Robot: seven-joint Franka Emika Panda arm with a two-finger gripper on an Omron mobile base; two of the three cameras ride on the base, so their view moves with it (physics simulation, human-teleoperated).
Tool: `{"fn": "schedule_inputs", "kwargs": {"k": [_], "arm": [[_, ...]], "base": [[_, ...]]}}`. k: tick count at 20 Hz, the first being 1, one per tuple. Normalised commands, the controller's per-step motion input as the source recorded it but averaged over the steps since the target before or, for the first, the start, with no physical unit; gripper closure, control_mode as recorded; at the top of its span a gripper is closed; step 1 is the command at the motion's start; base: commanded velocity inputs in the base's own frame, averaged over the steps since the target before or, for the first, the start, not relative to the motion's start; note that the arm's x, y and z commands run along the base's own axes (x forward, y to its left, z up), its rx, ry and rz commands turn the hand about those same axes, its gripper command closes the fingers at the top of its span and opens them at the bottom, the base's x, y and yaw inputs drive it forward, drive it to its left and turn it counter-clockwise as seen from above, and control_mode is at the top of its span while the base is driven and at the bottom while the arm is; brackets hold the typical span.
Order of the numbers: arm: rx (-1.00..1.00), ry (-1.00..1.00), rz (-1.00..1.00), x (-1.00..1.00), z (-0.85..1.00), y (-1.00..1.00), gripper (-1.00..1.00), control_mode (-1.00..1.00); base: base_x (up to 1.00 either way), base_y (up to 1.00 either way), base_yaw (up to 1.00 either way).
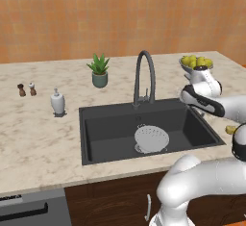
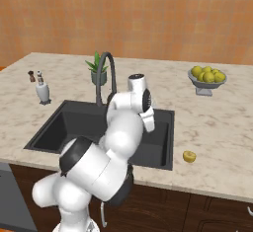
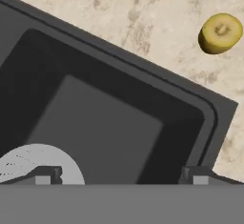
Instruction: Put the colander in the sink, put the kiwi in the colander, and turn on the sink faucet and pour water over the colander.
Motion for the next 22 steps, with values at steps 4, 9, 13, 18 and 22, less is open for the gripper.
{"fn": "schedule_inputs", "kwargs": {"k": [4, 9, 13, 18, 22], "arm": [[-0.19, 0.13, 0.0, -0.84, 1.0, -0.36, -1.0, -1.0], [-0.1, 0.03, 0.13, -0.98, 0.75, -0.42, -1.0, -1.0], [-0.01, -0.11, 0.42, -1.0, 0.18, -0.21, -1.0, -1.0], [0.0, -0.38, 0.47, -0.86, -0.01, -0.01, -1.0, -1.0], [0.0, -0.25, 0.39, -0.63, -0.18, 0.0, -1.0, -1.0]], "base": [[0.0, 0.0, 0.0], [0.0, 0.0, 0.0], [0.0, 0.0, 0.0], [0.0, 0.0, 0.0], [0.0, 0.0, 0.0]]}}
